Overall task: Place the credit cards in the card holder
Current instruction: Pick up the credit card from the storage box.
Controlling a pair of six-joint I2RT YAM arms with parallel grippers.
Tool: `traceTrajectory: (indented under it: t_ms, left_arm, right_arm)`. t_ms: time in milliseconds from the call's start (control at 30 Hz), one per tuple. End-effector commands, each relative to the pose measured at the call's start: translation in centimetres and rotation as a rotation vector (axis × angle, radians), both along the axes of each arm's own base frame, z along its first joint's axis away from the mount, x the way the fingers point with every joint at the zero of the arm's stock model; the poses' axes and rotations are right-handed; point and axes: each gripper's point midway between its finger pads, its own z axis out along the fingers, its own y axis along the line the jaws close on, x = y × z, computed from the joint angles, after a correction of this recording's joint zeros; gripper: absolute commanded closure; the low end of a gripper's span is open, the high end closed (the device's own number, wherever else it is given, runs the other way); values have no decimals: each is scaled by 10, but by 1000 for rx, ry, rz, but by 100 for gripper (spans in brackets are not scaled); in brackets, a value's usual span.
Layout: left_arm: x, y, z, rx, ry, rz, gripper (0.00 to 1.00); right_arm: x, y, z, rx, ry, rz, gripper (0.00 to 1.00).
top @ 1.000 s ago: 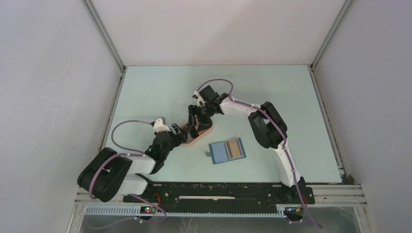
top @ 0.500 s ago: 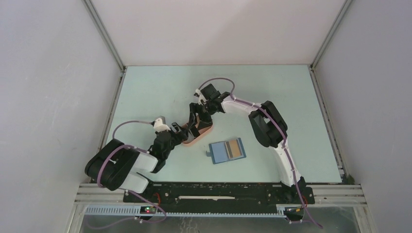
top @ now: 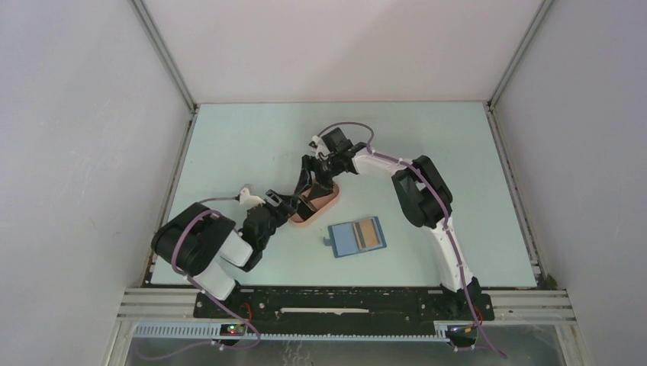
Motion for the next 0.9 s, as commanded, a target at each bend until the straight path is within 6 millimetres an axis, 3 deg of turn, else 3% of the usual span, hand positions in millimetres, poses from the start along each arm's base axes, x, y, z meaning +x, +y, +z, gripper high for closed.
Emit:
traceTrajectory:
  t_ms: [0,300,533,867]
  left_arm:
    - [-77,-90,-6,-242,189,-486,17]
    - [-81,-87,-17,-238,238,-469,17]
    - [-81,-79,-24,-209,264,-427,17]
    - [-81,-59,-13,-156,223,-369,17]
  right_arm:
    - [-21,40,-32,-3,-17,14,27]
    - [-20,36,-38,-30,2,15,29]
    - [-14,34,-29,-33,-50,25,30]
    - [7,32,12,1,-241,74,29]
